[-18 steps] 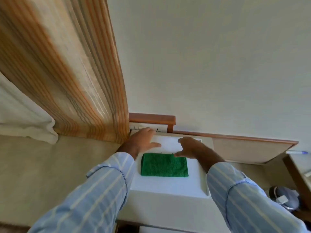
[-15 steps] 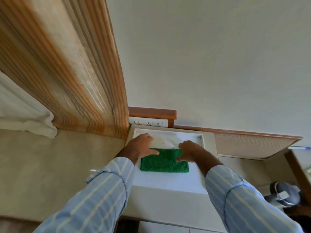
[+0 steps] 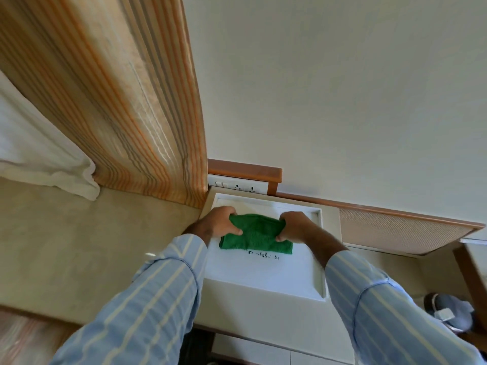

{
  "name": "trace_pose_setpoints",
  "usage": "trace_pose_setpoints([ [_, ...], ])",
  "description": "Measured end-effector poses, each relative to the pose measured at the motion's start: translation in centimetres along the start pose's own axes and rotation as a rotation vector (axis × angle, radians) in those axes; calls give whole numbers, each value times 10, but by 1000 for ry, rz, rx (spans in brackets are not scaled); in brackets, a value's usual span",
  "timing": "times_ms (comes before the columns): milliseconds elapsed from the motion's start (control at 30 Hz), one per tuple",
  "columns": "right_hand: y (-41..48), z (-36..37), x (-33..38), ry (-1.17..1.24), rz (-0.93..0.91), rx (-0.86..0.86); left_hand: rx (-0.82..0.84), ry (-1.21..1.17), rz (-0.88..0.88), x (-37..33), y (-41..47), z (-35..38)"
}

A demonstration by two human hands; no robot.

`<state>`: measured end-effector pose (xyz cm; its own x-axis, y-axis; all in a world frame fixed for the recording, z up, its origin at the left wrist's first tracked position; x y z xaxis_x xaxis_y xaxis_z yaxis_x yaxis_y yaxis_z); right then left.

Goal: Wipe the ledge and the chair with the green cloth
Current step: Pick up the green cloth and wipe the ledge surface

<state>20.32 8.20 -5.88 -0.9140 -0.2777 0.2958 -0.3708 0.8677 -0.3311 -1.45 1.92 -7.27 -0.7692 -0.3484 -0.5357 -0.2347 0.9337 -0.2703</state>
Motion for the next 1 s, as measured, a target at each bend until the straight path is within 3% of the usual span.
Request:
trace_pose_setpoints([
  [233, 18, -71, 71, 319, -123, -180, -277, -298, -57, 16, -24, -107],
  [400, 17, -87, 175, 342, -266, -252, -466, -334, -70, 80, -72, -187],
  [733, -10, -18, 448, 371, -491, -199, -713, -486, -223, 296, -199, -334],
  [1000, -27, 67, 611, 652, -416, -114, -891, -734, -301, 439, -282, -411],
])
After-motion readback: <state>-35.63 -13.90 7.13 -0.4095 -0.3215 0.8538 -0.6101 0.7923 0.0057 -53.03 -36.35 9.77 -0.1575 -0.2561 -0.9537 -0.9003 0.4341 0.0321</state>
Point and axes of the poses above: each hand's wrist, its own y-axis towards the middle knuckle, its own z-axis out of the palm, x = y × z, the point moved 5 cm from there along y, towards the middle knuckle, and after that the axes turned 14 degrees about -x, right-handed, at the moved point
